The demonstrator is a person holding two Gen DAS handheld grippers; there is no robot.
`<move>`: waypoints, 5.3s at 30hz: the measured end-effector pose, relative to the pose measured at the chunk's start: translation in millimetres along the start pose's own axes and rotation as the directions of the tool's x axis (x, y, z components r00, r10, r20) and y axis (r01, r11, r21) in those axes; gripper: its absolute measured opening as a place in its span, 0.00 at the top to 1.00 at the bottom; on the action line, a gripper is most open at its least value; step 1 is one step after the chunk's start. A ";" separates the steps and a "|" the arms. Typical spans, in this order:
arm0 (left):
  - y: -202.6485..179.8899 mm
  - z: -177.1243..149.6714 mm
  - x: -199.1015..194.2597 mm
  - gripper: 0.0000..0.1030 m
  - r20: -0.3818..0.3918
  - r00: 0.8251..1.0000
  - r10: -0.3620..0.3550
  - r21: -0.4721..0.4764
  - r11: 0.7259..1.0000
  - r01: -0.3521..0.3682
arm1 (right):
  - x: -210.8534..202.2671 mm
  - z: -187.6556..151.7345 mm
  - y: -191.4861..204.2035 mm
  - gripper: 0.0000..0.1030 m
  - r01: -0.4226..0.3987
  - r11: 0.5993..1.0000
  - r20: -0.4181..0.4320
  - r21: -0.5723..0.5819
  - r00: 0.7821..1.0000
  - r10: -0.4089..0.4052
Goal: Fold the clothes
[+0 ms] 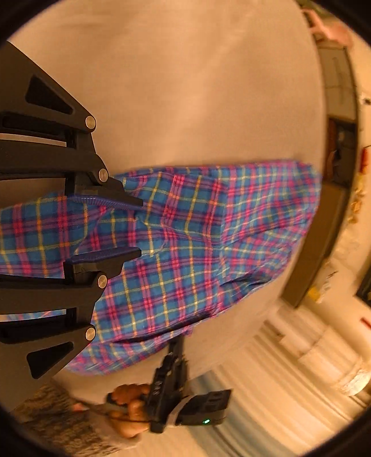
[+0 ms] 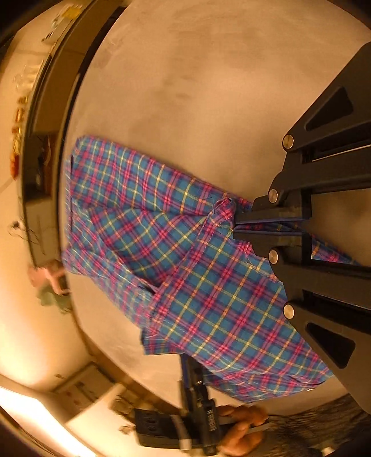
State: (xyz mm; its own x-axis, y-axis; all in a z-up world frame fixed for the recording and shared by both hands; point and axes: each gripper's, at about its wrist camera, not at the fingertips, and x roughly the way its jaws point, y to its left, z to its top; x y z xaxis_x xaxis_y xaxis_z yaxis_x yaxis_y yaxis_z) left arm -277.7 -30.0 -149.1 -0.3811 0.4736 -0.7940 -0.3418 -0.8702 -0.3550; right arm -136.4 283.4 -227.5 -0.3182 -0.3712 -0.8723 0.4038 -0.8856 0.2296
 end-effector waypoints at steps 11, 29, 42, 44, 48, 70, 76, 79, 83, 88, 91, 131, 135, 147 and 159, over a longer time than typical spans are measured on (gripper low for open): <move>-39.4 -34.1 -53.3 0.61 0.141 0.987 -0.083 0.081 0.994 0.072 | -73.0 -19.9 69.6 0.69 -0.009 0.995 0.140 -0.095 0.990 0.022; -87.0 -31.7 -42.4 0.39 0.144 0.988 0.055 0.241 0.966 -0.089 | -49.8 -6.5 91.8 0.82 -0.008 0.999 0.134 -0.035 0.991 0.013; -60.7 -8.9 13.2 0.96 0.062 0.993 -0.101 0.040 0.994 0.098 | -2.3 -6.7 69.3 0.82 -0.036 0.999 0.016 -0.001 0.999 0.036; -40.4 -13.3 10.6 0.97 0.084 0.986 -0.142 -0.073 0.986 0.148 | -1.8 -6.4 68.2 0.82 -0.036 0.999 0.016 0.002 0.999 0.036; -41.6 -11.3 -4.4 0.92 0.133 0.980 -0.149 -0.077 0.984 0.160 | -0.7 -5.6 72.3 0.82 -0.015 1.000 0.022 -0.012 1.000 0.016; -38.5 -15.6 -6.6 0.99 0.197 0.949 -0.247 -0.142 0.950 0.277 | -0.1 -1.1 69.8 0.79 -0.028 0.999 0.045 0.044 0.999 0.026; -39.8 -17.4 8.4 0.99 0.166 0.958 -0.233 -0.167 0.951 0.260 | -6.9 -1.1 122.6 0.78 0.081 0.979 0.093 -0.189 0.994 -0.065; -40.5 -18.3 15.8 0.94 0.150 0.962 -0.226 -0.179 0.951 0.251 | -0.9 0.8 115.0 0.78 0.031 0.990 0.069 -0.135 0.997 -0.022; -47.4 -18.6 21.4 0.61 0.129 0.970 -0.204 -0.161 0.961 0.223 | -10.0 4.8 77.0 0.78 -0.079 0.995 0.077 0.064 0.994 0.074; -72.8 -20.2 -5.3 0.57 0.158 0.980 -0.124 -0.040 0.990 0.132 | -27.5 6.1 60.9 0.65 -0.275 0.945 0.139 0.177 0.957 0.253; -83.0 -29.0 -27.7 0.57 0.197 0.977 -0.085 0.020 0.996 0.083 | -22.7 1.7 59.7 0.58 -0.342 0.913 0.140 0.222 0.938 0.317; -16.0 26.8 28.5 0.90 0.084 0.988 0.132 0.005 0.991 -0.132 | -26.7 -5.0 25.7 0.92 0.002 0.994 0.053 0.113 0.999 -0.008; 2.9 22.2 10.8 0.94 0.141 0.988 0.066 -0.112 0.992 -0.051 | -40.4 1.5 30.4 0.95 -0.018 0.996 0.151 0.090 0.988 0.005; -17.3 7.9 -8.9 0.63 0.174 0.953 0.246 -0.087 0.968 -0.234 | -30.4 13.1 16.0 0.84 -0.036 0.985 0.169 0.167 0.986 0.007; -41.9 12.6 3.3 0.50 0.090 0.992 0.085 0.046 0.995 -0.089 | -33.5 112.9 -24.4 0.36 0.025 0.990 0.161 0.136 0.986 -0.047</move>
State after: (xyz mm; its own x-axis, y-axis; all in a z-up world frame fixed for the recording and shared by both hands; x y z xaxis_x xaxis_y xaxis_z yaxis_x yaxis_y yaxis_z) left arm -275.4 9.7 -130.6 -0.4844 0.4083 -0.7737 -0.3457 -0.9018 -0.2594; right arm -232.4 286.0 -155.1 -0.4710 -0.3698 -0.8009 0.2758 -0.9241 0.2645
